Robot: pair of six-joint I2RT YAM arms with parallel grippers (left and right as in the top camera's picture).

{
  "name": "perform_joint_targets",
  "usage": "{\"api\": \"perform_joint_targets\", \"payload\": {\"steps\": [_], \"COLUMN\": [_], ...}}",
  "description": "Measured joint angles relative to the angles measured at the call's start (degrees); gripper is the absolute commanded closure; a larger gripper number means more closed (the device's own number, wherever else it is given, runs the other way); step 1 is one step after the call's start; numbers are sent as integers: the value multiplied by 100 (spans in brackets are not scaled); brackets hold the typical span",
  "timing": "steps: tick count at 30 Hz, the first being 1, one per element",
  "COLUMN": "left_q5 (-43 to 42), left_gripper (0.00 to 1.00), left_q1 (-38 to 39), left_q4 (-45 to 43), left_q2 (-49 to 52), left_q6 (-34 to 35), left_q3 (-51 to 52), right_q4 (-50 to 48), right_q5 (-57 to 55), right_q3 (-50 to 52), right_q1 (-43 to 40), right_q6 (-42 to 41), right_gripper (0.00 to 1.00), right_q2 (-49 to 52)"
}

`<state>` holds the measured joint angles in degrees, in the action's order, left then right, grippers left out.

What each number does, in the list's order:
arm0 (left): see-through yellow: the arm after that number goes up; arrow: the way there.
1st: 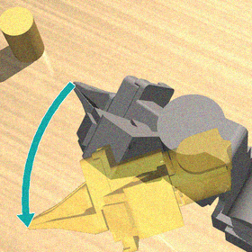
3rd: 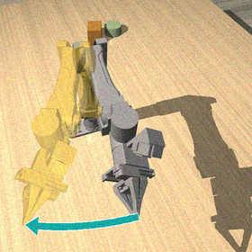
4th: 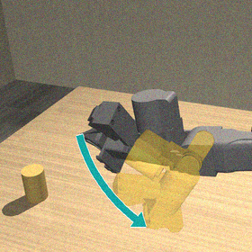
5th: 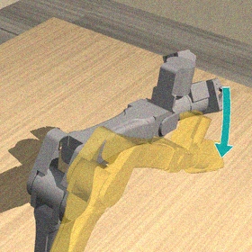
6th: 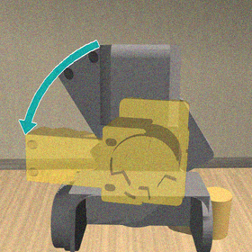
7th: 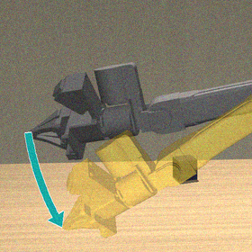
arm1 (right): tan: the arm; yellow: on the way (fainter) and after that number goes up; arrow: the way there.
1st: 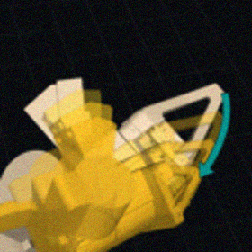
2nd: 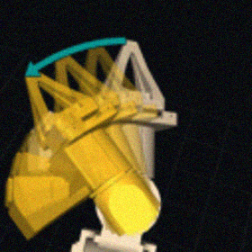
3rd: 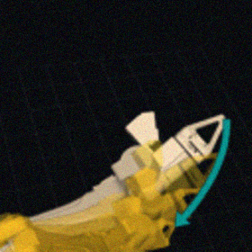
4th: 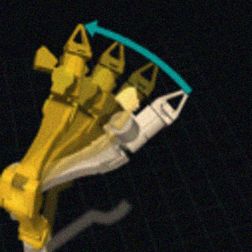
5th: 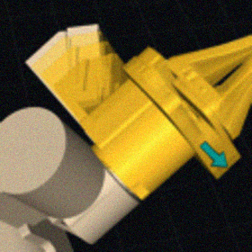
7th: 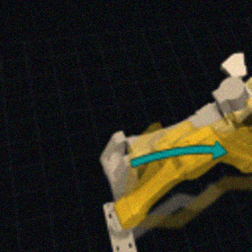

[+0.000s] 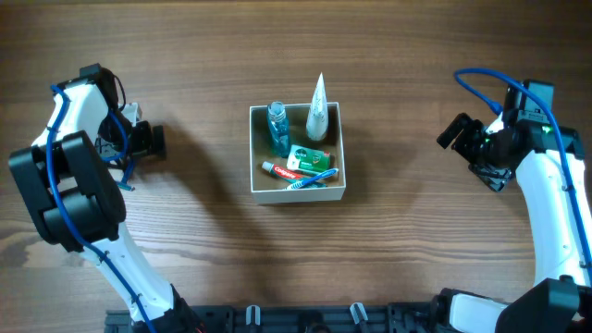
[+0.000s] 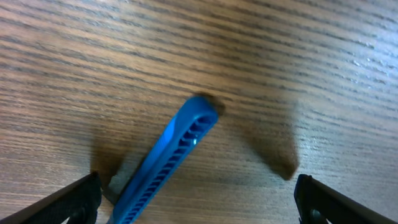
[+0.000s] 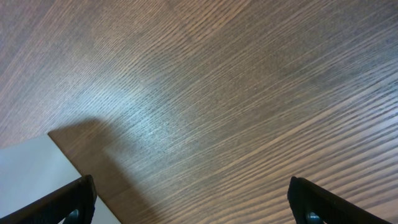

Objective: Pack container
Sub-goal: 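Move the left gripper back and grasp the blue razor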

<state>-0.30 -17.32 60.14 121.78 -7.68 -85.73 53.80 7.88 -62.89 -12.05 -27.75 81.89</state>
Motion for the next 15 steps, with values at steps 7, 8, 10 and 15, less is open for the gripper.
{"api": "perform_joint_targets", "payload": {"steps": [7, 8, 10, 15], "left_q5": [151, 151, 146, 140], "left_gripper": [35, 47, 64, 84], "left_q1": [0, 0, 0, -7], "left_q4": [-149, -149, -138, -120], "left_q2": [-61, -66, -70, -76], "left_q6": [50, 50, 79, 50], "left_q3": [160, 166, 179, 190], "right_q4": [-2, -2, -2, 0], "right_q5": [0, 0, 0, 0], "right_q3": [0, 0, 0, 0], "right_q1": [0, 0, 0, 0], "right_q6": [0, 0, 0, 0], "right_gripper": [0, 0, 0, 1], "right_q2": [0, 0, 0, 0]}}
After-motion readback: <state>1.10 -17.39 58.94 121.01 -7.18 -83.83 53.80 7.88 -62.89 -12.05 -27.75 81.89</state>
